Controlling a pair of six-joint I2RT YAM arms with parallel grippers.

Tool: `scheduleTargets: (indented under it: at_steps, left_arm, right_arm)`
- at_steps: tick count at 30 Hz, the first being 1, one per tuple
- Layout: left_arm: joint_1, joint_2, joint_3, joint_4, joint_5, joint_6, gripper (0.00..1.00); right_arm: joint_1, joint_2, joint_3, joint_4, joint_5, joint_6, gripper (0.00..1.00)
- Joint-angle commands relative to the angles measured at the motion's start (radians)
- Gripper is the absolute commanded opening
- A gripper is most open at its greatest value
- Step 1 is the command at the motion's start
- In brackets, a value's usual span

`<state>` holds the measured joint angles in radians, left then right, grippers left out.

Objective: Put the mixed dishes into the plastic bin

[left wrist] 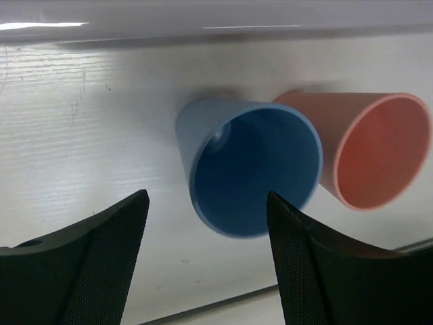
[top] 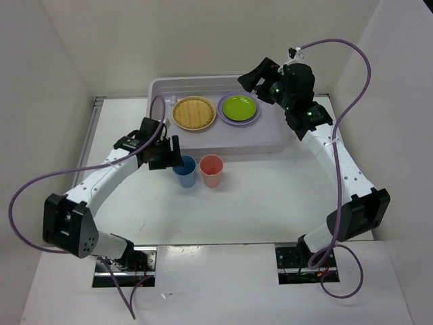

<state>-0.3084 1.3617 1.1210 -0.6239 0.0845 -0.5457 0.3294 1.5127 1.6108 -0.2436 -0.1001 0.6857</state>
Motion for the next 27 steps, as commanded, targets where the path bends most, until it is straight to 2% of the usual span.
scheduleTargets:
  at_steps: [1,5,7,10,14,15,23,26,27]
  left_arm:
    - [-0.047,0.049,0.077,0.013,-0.152,0.015,0.77]
    - [-0.084,0.109,0.077,0.024,-0.19,0.006,0.77]
    - [-0.097,0.145,0.088,0.024,-0.222,0.006,0.58]
    - [-0.118,0.189,0.108,0.015,-0.252,-0.003,0.44]
    - [-0.139,0.214,0.129,-0.017,-0.324,-0.003,0.14]
    - [-0.149,0.214,0.14,-0.042,-0.35,-0.003,0.01]
    - [-0.149,0.087,0.244,-0.285,-0.436,0.007,0.0]
    - [-0.114,0.022,0.289,-0.322,-0.405,0.019,0.0]
    - [-0.1,0.013,0.345,-0.344,-0.405,0.02,0.0]
  right_arm:
    - [0.016,-0.052,-0.035,-0.017,0.007,-0.049,0.82]
    - [0.016,-0.135,-0.081,-0.006,-0.015,-0.058,0.82]
    - [0.016,-0.155,-0.091,-0.006,-0.015,-0.058,0.82]
    - [0.016,-0.198,-0.11,-0.016,-0.024,-0.058,0.82]
    - [0.016,-0.232,-0.101,-0.028,-0.024,-0.067,0.82]
    - [0.016,-0.242,-0.101,-0.028,-0.024,-0.068,0.82]
    - [0.016,-0.289,-0.092,-0.028,-0.036,-0.068,0.82]
    - [0.016,-0.298,-0.112,-0.017,-0.056,-0.058,0.83]
    - [0.016,-0.307,-0.112,-0.008,-0.067,-0.058,0.83]
